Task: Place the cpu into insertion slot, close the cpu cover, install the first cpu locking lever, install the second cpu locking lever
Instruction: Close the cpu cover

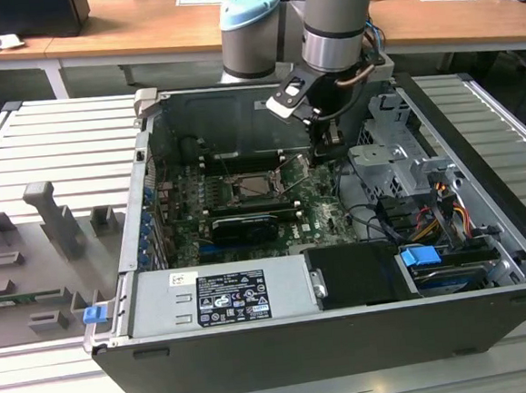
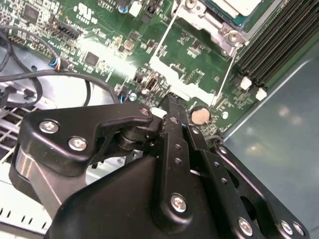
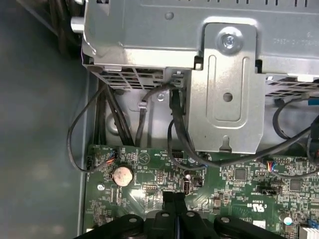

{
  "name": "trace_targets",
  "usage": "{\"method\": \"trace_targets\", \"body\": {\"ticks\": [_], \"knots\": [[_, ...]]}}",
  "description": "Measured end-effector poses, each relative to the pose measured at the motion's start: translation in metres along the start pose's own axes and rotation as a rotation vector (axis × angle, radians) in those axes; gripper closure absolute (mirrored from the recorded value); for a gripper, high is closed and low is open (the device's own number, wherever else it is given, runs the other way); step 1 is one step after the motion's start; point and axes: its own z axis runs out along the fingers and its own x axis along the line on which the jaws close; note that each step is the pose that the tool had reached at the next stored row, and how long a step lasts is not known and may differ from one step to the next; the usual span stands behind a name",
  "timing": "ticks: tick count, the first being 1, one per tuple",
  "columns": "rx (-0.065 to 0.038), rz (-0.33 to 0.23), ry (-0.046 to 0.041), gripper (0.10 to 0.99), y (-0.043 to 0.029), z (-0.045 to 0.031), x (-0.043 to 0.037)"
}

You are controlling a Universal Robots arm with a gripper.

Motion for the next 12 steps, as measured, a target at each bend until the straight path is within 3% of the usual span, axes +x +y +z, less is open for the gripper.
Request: {"method": "trace_targets", "body": {"ticks": [1,2,3,4,7,12], "knots": [[0.008,0.000,0.0003,0.980,0.0000,0.0003,0.0000],[0.026,0.000,0.0011,0.980,0.0000,0.0003,0.0000],[0.053,0.000,0.0026,0.980,0.0000,0.0002,0.0000],[0.059,0.000,0.0027,0.980,0.0000,-0.0002,0.0000],[0.064,0.000,0.0032,0.980,-0.0024,-0.0009,0.0002],[0.059,0.000,0.0028,0.980,-0.0191,-0.0013,0.0009]]}}
